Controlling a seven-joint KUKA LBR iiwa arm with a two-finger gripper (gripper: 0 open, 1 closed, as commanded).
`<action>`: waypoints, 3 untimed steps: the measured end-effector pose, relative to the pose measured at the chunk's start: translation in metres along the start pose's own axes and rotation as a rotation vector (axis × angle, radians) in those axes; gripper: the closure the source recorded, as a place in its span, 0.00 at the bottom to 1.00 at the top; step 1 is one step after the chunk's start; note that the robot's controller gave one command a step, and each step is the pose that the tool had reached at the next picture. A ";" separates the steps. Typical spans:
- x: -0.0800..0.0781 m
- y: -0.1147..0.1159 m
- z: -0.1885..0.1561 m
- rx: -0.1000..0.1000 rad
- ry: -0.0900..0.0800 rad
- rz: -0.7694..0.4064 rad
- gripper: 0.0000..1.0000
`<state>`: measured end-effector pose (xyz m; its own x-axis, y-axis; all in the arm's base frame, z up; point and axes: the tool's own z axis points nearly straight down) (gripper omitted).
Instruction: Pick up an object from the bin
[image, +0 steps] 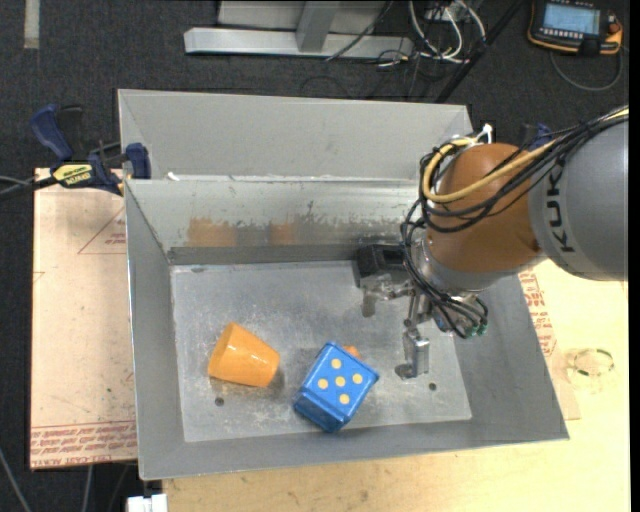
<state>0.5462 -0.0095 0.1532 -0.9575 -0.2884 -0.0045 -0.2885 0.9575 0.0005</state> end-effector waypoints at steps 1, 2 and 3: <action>0.008 0.025 0.000 -0.003 0.002 -0.043 0.00; -0.015 0.066 0.017 0.001 -0.003 -0.336 0.00; 0.002 0.089 0.033 -0.005 -0.003 -0.376 0.00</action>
Offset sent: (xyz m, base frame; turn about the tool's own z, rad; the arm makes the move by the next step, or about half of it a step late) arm -0.0006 0.0960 -0.0288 -0.4013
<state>0.5182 0.0755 0.1207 -0.7849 -0.6195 -0.0087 -0.6196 0.7849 0.0034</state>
